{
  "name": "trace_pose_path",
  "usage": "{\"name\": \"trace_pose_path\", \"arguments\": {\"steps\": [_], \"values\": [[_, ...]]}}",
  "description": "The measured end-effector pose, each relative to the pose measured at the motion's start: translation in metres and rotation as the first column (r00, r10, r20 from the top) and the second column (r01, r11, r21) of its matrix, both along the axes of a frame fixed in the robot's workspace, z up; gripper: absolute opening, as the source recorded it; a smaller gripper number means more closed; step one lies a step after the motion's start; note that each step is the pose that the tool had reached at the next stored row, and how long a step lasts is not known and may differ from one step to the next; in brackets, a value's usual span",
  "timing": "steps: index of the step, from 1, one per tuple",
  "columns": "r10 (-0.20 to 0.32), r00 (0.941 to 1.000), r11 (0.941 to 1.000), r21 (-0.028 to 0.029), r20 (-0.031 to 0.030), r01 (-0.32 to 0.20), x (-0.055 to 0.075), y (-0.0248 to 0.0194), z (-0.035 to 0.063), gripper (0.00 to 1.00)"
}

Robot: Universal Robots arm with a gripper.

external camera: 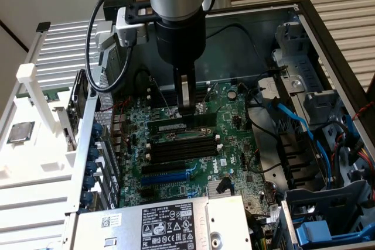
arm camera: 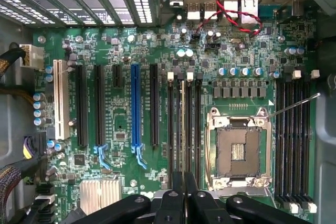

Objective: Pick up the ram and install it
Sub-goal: 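Insert the ram into the slot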

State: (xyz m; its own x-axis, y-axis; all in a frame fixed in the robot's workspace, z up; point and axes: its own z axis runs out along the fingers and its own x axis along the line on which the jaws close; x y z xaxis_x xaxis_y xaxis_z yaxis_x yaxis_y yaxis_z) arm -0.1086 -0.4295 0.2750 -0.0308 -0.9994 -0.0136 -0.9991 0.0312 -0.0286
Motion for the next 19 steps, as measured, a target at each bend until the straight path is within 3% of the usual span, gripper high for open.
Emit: {"name": "trace_pose_path", "arguments": {"steps": [3,6,9,10,11,13,14,18,19], "values": [[0.000,1.0000,1.0000,0.0012,0.0000,0.000,0.000,-0.0032,-0.0005,0.12],[0.000,1.0000,1.0000,0.0066,-0.0002,0.000,0.000,-0.0113,-0.0022,0.12],[0.000,1.0000,0.9999,0.0100,-0.0004,0.000,0.002,-0.0124,-0.0033,0.12],[0.000,1.0000,0.9999,0.0156,-0.0005,0.000,0.003,-0.0128,-0.0034,0.12],[0.000,1.0000,0.9997,0.0247,-0.0005,0.000,0.003,-0.0134,-0.0034,0.12],[0.000,1.0000,0.9987,0.0513,-0.0008,0.000,0.003,-0.0163,-0.0034,0.12],[0.000,1.0000,0.9982,0.0602,-0.0016,0.000,0.003,-0.0181,-0.0034,0.12],[0.000,1.0000,0.9981,0.0622,-0.0066,0.000,0.003,-0.0199,-0.0044,0.12],[0.000,1.0000,0.9978,0.0659,-0.0096,0.001,0.004,-0.0216,-0.0060,0.12]]}}
